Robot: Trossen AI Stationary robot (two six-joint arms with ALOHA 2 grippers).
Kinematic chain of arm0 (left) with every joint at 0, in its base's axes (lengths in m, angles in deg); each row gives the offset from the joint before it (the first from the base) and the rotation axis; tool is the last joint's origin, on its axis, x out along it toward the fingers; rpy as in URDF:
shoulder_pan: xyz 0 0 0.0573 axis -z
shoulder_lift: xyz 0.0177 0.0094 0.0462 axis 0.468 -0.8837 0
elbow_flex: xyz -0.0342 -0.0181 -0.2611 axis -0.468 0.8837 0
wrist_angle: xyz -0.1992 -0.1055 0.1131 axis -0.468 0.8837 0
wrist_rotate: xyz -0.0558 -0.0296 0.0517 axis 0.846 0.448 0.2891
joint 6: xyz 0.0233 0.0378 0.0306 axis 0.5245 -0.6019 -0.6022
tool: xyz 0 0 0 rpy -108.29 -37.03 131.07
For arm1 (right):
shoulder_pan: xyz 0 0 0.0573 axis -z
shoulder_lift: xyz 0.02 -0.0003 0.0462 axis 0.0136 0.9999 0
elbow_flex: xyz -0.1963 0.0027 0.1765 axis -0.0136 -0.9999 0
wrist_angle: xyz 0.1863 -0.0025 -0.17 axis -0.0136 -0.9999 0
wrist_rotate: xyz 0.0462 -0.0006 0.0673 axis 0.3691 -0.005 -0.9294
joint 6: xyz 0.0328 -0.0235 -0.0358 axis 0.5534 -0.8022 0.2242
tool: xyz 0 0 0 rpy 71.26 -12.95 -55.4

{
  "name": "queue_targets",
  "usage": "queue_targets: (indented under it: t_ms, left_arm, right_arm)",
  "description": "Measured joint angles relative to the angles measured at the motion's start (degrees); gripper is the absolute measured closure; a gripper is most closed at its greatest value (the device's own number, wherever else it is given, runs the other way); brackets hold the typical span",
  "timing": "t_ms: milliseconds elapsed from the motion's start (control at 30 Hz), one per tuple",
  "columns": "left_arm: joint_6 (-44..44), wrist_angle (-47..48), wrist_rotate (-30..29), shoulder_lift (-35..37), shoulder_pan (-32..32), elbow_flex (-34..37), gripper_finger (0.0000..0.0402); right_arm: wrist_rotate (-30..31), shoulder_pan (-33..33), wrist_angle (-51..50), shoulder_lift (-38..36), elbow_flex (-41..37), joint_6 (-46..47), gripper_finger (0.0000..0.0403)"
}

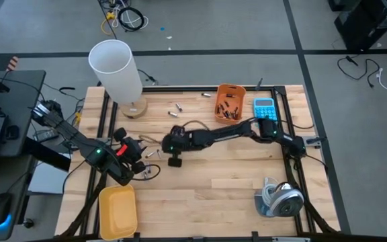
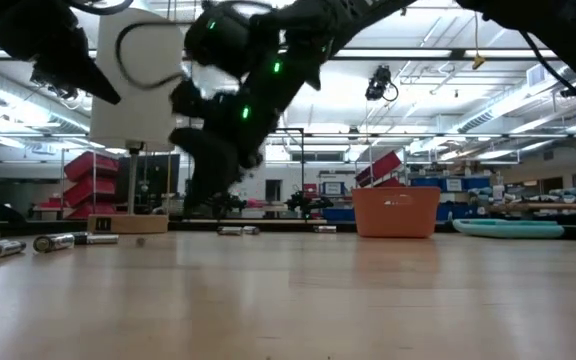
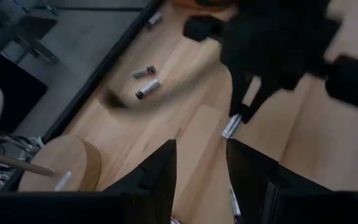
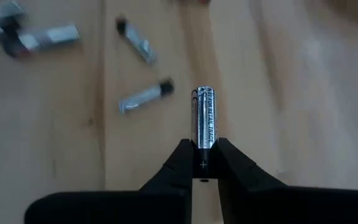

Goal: Sort batteries
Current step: Put the silver battery into the yellow bin

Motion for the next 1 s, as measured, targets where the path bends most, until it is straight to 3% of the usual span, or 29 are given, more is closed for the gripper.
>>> queue_targets:
  t_ms: [167,267,433,667,833,1000]
  left_arm:
    - [-1.3,-2.4,-4.5,0.0,0.0,0.0,0.0259]
    - [-8.2,-7.6,-4.7,0.0,0.0,0.0,0.0259]
    - [-16.6,-13.0,-3.8,0.0,2.2,0.0,0.0259]
    - [-18.1,-12.7,-4.2,0.1,7.2,0.0,0.0259]
    - [-18.1,-12.6,-8.7,0.1,10.3,0.0,0.0259]
    - [-17.3,-12.5,-12.1,0.1,13.6,0.0,0.0259]
  right_arm:
    - [-10.8,2.2,-1.2,-1.9,0.1,-2.8,0.0369]
    - [-14.8,3.2,-1.3,-2.2,0.1,-3.7,0.0369]
    - [-15.1,5.3,-3.7,-3.7,0.2,-5.3,0.0369]
    - [-15.3,4.7,-1.5,-8.1,0.1,-8.8,0.0369]
    - [-16.1,1.5,4.9,-12.3,-5.3,-11.0,0.0369]
    - [-15.7,-1.2,19.0,-16.9,-14.9,-11.0,0.0369]
